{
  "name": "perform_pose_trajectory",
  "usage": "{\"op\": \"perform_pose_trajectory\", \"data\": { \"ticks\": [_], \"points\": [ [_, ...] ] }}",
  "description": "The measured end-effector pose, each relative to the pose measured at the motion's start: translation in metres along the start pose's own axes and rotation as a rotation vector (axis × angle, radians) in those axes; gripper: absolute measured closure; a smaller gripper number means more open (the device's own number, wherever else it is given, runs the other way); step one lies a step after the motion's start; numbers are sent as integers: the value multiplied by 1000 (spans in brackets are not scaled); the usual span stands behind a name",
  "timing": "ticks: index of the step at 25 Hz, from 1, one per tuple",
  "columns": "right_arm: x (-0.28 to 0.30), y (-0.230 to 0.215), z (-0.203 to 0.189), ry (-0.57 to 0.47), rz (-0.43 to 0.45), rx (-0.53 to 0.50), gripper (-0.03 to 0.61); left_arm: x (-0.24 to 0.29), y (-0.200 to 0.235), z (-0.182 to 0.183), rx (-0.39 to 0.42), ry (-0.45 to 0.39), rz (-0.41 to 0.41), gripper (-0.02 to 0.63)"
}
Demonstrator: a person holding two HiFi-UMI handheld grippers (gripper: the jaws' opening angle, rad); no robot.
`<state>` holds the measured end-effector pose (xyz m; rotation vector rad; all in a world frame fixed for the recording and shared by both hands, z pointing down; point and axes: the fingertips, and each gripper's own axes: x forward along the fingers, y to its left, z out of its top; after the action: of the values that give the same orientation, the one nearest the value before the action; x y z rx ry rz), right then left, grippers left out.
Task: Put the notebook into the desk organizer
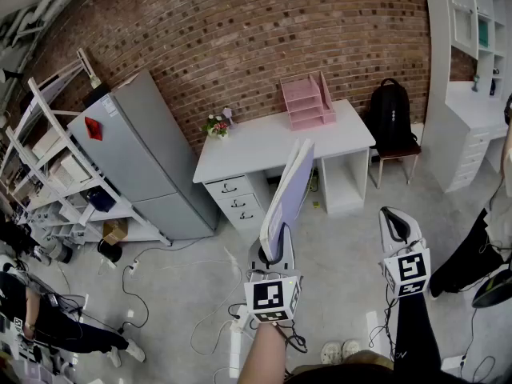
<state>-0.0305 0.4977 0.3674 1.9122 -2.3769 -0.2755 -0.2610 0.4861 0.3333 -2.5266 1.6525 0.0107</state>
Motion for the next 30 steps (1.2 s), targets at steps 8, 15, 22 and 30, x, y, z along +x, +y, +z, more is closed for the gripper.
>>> {"op": "perform_pose_trajectory", "data": {
  "ticks": [8,15,22,30],
  "points": [
    [4,4,-3,-20,-5,63,577,1,8,-5,-8,8,-13,578],
    [10,7,-4,-29,-2,44,577,11,12,-7,-24,7,-33,578],
    [41,-8,-9,-35,31,58,577,46,9,-7,-9,3,-33,578],
    [108,-42,-23,-32,89,43,577,117,13,-16,-31,10,-10,578]
  ]
}}
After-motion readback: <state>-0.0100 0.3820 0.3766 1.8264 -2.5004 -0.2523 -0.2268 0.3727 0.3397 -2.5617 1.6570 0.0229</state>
